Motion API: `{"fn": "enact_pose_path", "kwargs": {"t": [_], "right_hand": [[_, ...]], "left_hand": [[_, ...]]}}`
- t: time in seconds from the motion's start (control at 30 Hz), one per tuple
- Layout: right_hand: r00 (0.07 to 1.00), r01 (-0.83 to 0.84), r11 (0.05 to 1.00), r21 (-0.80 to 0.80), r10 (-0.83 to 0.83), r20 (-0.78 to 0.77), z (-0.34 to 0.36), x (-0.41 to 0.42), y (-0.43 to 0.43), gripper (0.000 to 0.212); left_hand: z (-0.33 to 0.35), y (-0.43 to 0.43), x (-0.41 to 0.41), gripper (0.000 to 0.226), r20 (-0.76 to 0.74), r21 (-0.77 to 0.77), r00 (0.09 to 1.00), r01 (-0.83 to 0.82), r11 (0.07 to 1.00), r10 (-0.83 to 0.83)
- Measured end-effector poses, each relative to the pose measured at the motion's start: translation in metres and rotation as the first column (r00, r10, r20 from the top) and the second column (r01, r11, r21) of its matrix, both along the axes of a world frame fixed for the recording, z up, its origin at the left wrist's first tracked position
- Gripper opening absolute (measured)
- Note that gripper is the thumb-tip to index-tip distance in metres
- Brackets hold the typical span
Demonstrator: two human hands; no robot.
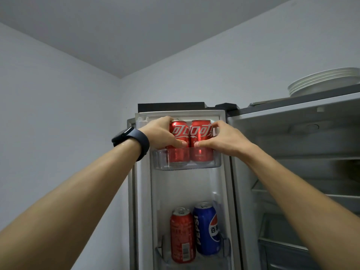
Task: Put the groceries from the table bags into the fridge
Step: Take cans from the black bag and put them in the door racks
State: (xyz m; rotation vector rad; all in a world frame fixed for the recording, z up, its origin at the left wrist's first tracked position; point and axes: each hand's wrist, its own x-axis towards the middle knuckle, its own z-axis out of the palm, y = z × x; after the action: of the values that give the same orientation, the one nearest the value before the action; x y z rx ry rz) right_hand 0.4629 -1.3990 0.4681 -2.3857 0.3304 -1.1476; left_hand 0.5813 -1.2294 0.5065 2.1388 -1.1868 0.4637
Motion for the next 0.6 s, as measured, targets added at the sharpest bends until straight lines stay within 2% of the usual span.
{"fn": "enact_pose_path", "kwargs": {"t": [0.2,0.4,0.6], "right_hand": [[0.996,-0.082,0.997,-0.011,0.082,0.018,-0.006,-0.004,0.004,0.075],[0.991,0.118,0.989,-0.085,-0.113,0.067,-0.005,0.000,0.008,0.078],[0.998,0.020,0.999,-0.051,-0.016,0.067,-0.008,0.005,0.008,0.070]], "left_hand": [[-0.003,-0.002,0.005,0.077,0.001,-0.012,1.000,-0.022,1.000,0.022],[-0.007,-0.002,0.004,0.086,0.070,-0.014,0.997,-0.024,1.000,0.025],[-0.011,-0.007,0.005,0.088,0.098,-0.040,0.992,-0.072,0.997,0.076]]}}
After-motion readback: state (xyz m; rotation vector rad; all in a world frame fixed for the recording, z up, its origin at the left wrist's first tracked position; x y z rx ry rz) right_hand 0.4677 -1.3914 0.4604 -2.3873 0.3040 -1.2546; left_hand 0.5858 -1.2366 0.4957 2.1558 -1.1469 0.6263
